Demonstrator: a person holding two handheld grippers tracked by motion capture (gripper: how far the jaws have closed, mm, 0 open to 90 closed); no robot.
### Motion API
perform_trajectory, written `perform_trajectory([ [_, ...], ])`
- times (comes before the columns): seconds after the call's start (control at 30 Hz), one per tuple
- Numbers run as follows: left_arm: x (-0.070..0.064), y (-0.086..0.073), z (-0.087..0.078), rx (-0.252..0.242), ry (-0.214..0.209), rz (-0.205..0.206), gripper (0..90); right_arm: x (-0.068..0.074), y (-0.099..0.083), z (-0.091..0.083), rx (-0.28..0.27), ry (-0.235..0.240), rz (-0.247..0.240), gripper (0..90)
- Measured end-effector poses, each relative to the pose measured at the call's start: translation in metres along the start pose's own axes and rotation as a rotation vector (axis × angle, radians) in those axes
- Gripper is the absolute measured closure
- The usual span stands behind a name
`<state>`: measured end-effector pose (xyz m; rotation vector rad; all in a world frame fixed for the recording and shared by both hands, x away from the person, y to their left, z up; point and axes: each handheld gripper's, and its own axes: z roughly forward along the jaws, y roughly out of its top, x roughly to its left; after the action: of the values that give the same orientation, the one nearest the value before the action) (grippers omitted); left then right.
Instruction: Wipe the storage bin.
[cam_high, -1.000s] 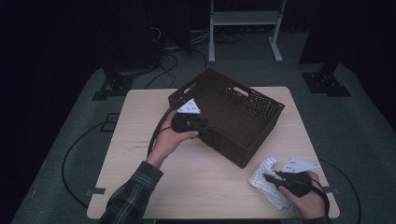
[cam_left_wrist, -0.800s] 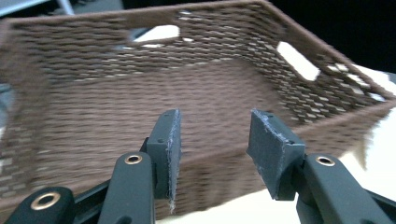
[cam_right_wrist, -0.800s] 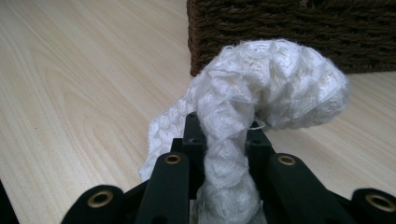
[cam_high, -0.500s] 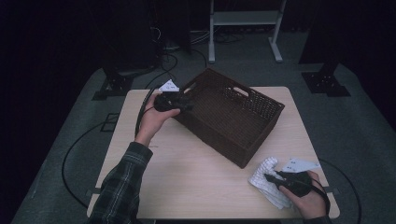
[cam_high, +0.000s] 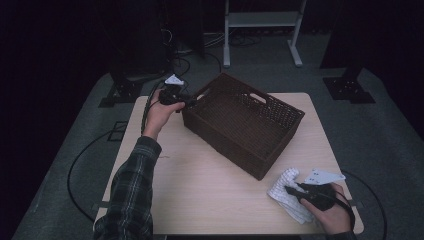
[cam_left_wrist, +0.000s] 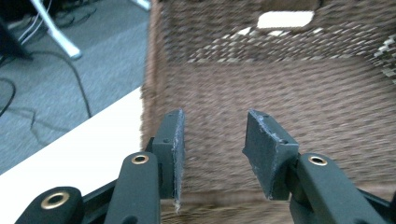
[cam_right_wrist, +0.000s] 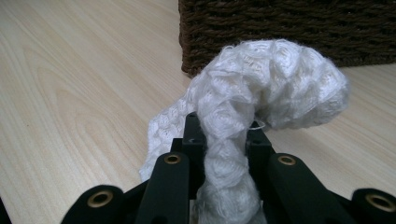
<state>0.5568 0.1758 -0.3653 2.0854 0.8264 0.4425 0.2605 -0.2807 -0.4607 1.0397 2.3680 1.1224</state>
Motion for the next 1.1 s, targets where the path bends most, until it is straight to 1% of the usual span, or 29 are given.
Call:
perform_trajectory([
  [0.03, 0.004, -0.001, 0.003, -0.013, -0.002, -0.020, 57.7, 0.000, 0.000, 0.000, 0.000, -0.001, -0.001, 75.6],
  [0.07, 0.008, -0.002, 0.005, -0.004, -0.006, -0.034, 57.8, 0.000, 0.000, 0.000, -0.003, -0.002, -0.003, 75.6],
  [0.13, 0.016, -0.004, 0.012, 0.030, 0.005, -0.029, 58.1, 0.000, 0.000, 0.000, -0.001, -0.003, -0.004, 75.7],
  [0.17, 0.016, -0.004, 0.012, 0.030, 0.005, -0.029, 58.2, 0.000, 0.000, 0.000, -0.001, -0.003, -0.004, 75.7],
  [0.2, 0.019, -0.004, 0.015, 0.026, 0.005, -0.044, 58.3, 0.000, -0.001, 0.000, 0.000, -0.003, -0.001, 75.6],
  [0.23, 0.019, -0.004, 0.015, 0.026, 0.005, -0.044, 58.5, 0.000, -0.001, 0.000, 0.000, -0.003, -0.001, 75.6],
  [0.27, 0.021, -0.004, 0.016, 0.048, 0.020, -0.033, 58.6, 0.000, -0.001, 0.000, 0.000, -0.003, -0.002, 75.6],
  [0.37, 0.024, -0.007, 0.024, 0.065, 0.031, -0.038, 60.4, 0.000, -0.001, 0.000, 0.002, -0.005, -0.003, 75.6],
  [0.4, 0.024, -0.007, 0.024, 0.065, 0.031, -0.038, 62.6, 0.000, -0.001, 0.000, 0.001, -0.005, -0.003, 75.6],
  [0.43, 0.025, -0.010, 0.027, 0.084, 0.032, -0.040, 65.2, 0.000, -0.001, -0.001, 0.002, -0.006, -0.003, 75.6],
  [0.53, 0.025, -0.011, 0.029, 0.103, 0.032, -0.044, 73.3, 0.000, -0.001, -0.001, 0.004, -0.008, 0.000, 75.6],
  [0.57, 0.025, -0.011, 0.029, 0.103, 0.032, -0.044, 75.5, 0.000, -0.001, -0.001, 0.004, -0.009, 0.001, 75.6],
  [0.6, 0.025, -0.011, 0.029, 0.102, 0.037, -0.048, 75.5, 0.000, -0.001, -0.001, 0.004, -0.009, 0.001, 75.6],
  [0.63, 0.025, -0.011, 0.028, 0.106, 0.045, -0.044, 80.5, 0.000, -0.002, -0.001, 0.003, -0.010, 0.002, 75.6],
  [0.67, 0.025, -0.011, 0.026, 0.108, 0.050, -0.056, 81.9, 0.000, -0.002, -0.001, 0.003, -0.011, 0.001, 75.6],
  [0.7, 0.025, -0.011, 0.026, 0.108, 0.050, -0.056, 82.6, 0.000, -0.002, -0.001, 0.001, -0.011, 0.002, 75.6],
  [0.77, 0.025, -0.012, 0.023, 0.118, 0.042, -0.073, 83.0, 0.000, -0.002, -0.001, 0.000, -0.011, 0.001, 75.6],
  [0.87, 0.020, -0.012, 0.018, 0.146, 0.049, -0.069, 83.2, 0.000, -0.002, -0.002, 0.001, -0.011, -0.001, 75.6],
  [1.1, 0.012, -0.014, 0.008, 0.178, 0.049, -0.069, 83.0, 0.002, -0.001, -0.002, -0.002, -0.007, -0.013, 75.6],
])
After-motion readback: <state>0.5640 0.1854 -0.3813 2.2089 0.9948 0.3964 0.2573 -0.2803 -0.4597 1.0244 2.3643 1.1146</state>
